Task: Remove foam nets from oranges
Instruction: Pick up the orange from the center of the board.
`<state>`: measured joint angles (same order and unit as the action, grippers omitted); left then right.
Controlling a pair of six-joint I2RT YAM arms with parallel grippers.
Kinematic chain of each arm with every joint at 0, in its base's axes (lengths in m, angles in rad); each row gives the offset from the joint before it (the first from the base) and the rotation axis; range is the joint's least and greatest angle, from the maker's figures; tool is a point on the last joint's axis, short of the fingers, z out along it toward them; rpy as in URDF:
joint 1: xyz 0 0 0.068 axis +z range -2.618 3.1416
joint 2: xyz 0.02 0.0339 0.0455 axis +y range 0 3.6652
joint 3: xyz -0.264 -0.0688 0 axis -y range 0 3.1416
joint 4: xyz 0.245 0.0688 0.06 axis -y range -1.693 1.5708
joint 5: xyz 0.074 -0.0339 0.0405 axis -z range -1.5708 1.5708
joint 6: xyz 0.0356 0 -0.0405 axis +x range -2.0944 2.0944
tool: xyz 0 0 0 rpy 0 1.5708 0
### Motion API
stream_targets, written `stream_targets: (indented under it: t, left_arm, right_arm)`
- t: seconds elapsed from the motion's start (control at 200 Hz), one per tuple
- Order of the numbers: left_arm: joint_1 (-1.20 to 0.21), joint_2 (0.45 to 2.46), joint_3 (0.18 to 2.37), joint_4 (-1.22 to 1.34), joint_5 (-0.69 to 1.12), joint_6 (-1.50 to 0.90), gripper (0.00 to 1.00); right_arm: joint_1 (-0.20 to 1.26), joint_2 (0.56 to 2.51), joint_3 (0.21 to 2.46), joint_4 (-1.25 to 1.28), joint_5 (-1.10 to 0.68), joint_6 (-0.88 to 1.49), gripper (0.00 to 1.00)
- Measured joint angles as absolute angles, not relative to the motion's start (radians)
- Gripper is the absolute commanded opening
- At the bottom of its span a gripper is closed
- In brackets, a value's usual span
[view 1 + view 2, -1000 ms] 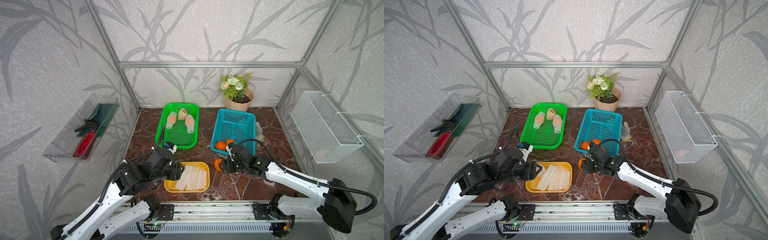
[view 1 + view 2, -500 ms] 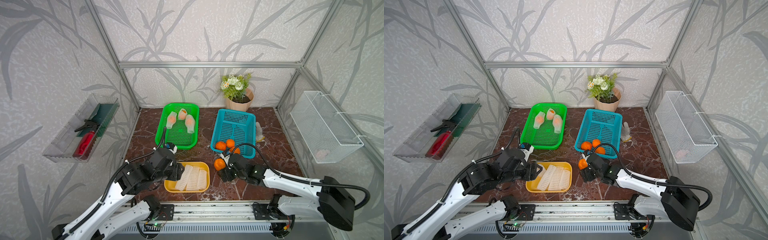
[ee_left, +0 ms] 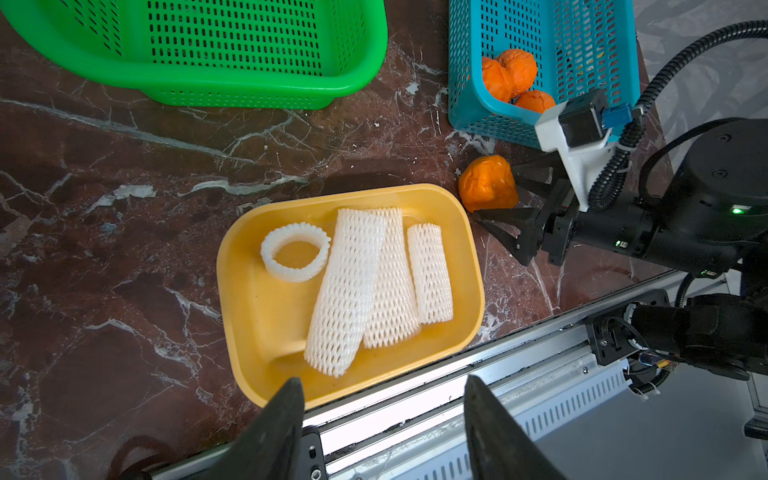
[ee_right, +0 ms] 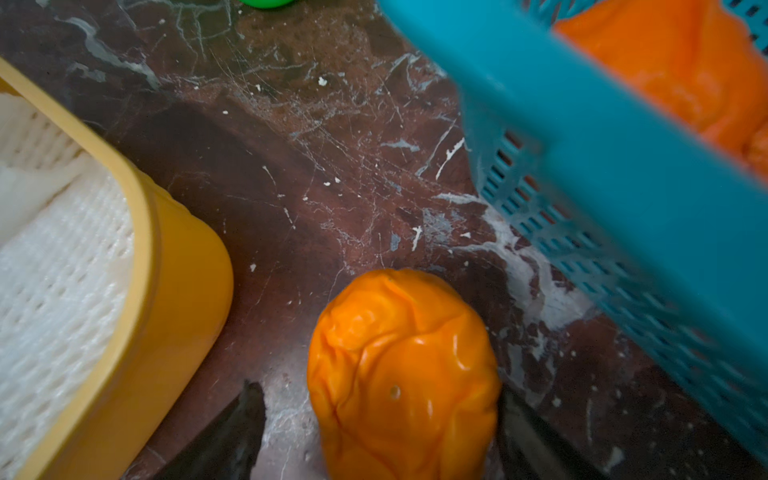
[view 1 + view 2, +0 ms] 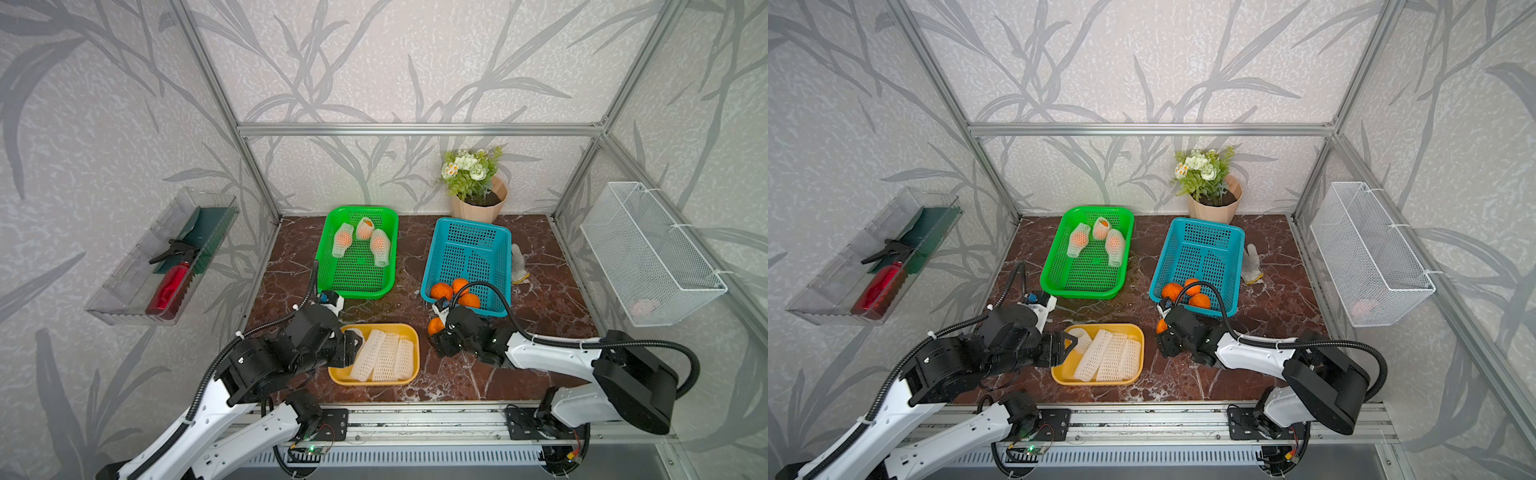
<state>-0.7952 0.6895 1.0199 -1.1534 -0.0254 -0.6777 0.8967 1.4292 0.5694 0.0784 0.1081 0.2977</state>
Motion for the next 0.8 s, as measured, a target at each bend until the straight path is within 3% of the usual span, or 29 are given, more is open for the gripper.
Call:
stream_targets:
  t: [0.235,0.445,0.8]
  left_arm:
    - [-0.795,0.690,1.026,-1.169,-0.033,-0.677,0.61]
    - [-0.795,0.702,1.027,-1.170,-0.035,-0.669,0.61]
    - [-0.795,0.766,1.028,-1.131,-0.033,-0.646,0.61]
  right_arm:
    - [0.897,1.456,0.570,0.082,0.117,0.295,0.63]
    - [0.897,1.396,0.568,0.078,0.122,0.295,0.55]
    - [0.897,1.186,0.503,0.030,0.055,0.300,0.54]
